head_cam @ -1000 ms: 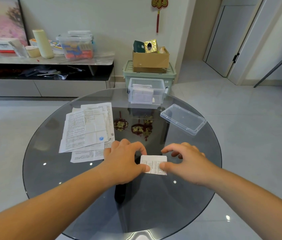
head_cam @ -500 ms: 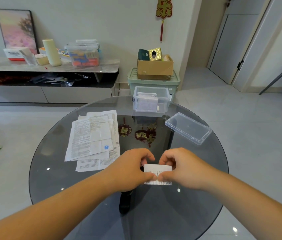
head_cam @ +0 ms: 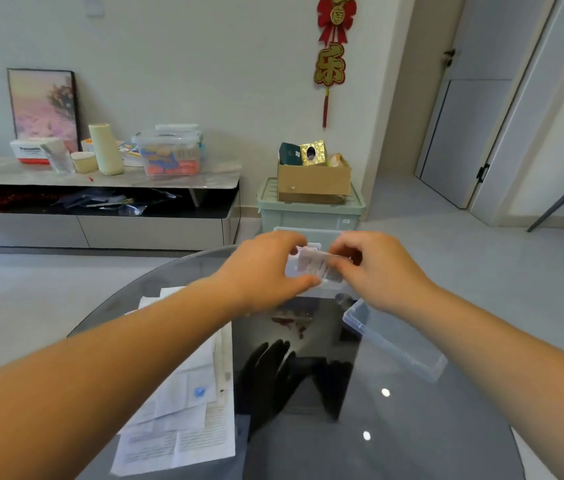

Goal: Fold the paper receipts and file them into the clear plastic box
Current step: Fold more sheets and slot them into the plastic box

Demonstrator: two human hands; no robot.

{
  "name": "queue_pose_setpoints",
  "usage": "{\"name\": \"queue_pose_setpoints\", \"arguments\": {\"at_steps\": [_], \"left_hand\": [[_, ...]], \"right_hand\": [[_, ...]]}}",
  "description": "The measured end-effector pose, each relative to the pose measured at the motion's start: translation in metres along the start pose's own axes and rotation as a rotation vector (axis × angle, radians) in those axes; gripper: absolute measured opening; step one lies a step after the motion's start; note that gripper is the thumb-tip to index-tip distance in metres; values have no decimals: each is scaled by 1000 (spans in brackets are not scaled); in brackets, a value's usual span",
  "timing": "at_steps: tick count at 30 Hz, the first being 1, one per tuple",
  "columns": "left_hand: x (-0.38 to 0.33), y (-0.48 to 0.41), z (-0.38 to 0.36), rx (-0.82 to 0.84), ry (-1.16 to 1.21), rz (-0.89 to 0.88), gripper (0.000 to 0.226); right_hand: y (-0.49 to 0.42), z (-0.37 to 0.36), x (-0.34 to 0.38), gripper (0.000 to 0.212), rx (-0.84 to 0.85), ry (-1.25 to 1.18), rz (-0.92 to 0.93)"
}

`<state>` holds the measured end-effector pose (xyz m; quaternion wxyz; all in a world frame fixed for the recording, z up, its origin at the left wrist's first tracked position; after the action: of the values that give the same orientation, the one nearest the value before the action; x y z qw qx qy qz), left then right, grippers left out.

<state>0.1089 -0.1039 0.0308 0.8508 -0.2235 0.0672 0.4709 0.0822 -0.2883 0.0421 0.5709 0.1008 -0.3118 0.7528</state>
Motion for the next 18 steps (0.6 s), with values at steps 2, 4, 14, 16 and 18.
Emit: {"name": "queue_pose_setpoints", "arguments": {"at_steps": [2,4,14,16,18], "left_hand": [[17,-26,-8,58,-177,-12,74],[30,-45,-20,121,-368,-67,81],[55,-85,-57,231,-599,-191,87],[57,-85,-59,235,-563,-164,83],[58,-86,-61,247,-544,-134,78]], "right_hand": [[-35,1,-18,10,-127,-65,-65],[-64,-3,-36,9,-204,-110,-130],[-115,-50,-63,14,-162,4,-91],[-117,-54,-66,15,-157,20,-93],[-118,-57,-69,14,-150,37,-102]]}}
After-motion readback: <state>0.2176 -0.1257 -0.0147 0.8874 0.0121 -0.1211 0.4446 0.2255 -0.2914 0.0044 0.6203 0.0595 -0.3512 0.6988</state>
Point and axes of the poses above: each hand's wrist, its own y-axis away from the middle knuckle, its own z-axis out of the back of the hand, x = y × z, the point moved 2 cm from there along -y, towards the middle knuckle, and after that the axes turned 1 degree about -x, right-handed, at the moved point
